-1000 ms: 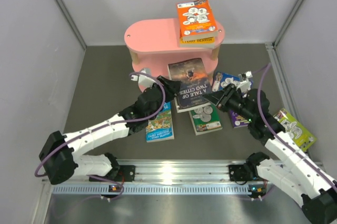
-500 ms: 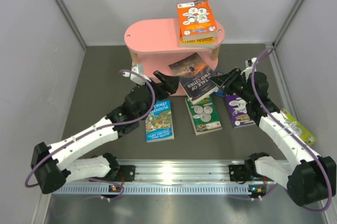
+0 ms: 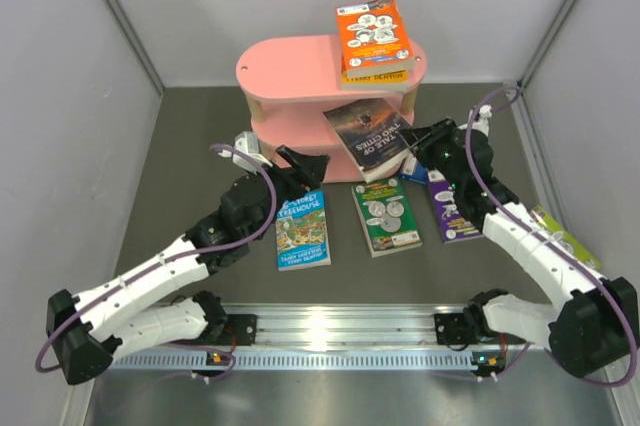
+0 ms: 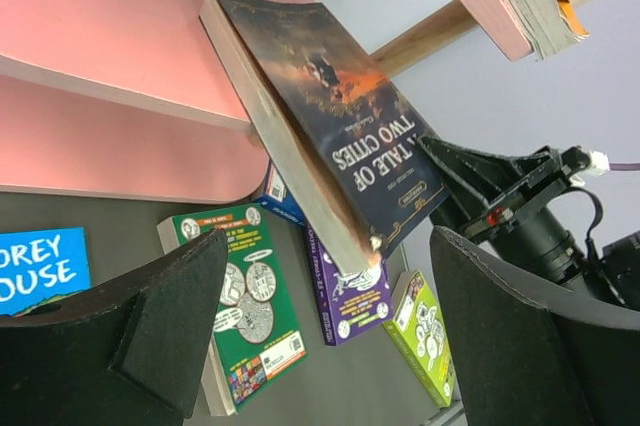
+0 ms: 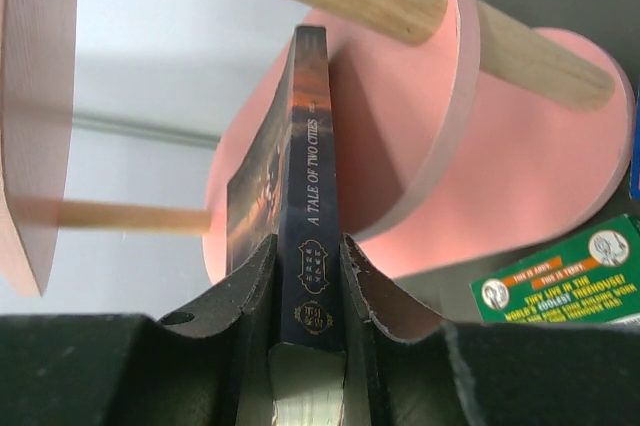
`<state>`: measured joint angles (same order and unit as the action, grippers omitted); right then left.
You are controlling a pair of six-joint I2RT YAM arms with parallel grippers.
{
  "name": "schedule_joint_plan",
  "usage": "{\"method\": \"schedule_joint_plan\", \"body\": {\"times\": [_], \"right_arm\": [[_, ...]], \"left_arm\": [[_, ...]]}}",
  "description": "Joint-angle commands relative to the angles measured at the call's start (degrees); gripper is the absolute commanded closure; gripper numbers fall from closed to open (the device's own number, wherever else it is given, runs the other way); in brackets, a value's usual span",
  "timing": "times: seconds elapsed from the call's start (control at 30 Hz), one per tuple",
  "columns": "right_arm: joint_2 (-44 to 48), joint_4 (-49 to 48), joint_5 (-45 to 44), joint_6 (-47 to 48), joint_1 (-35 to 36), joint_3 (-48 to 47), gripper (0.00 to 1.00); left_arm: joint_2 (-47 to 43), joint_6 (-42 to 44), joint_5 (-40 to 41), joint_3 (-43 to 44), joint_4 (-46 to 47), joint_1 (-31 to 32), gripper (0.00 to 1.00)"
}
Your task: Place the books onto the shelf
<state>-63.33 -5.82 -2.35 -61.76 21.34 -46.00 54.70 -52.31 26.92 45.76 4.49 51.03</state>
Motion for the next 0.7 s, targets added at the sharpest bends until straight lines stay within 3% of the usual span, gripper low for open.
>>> {"method": "schedule_joint_plan", "body": {"times": [0.0, 0.3, 0.67], "right_arm": [[-2.66, -3.67, -15.11, -3.1, 3.26, -5.94, 1.0], [-12.34, 8.43, -35.52, -8.02, 13.19, -16.21, 1.0], [-18.23, 23.93, -49.58, -18.92, 15.57, -20.89, 1.0]], "left_arm": [[-2.57, 1.69, 1.12, -0.32, -1.24, -0.22, 0.13], [-7.76, 4.41, 2.79, -1.63, -4.32, -0.49, 0.13], [-12.6, 6.79, 4.02, -3.13, -9.68, -1.01, 0.12]]}}
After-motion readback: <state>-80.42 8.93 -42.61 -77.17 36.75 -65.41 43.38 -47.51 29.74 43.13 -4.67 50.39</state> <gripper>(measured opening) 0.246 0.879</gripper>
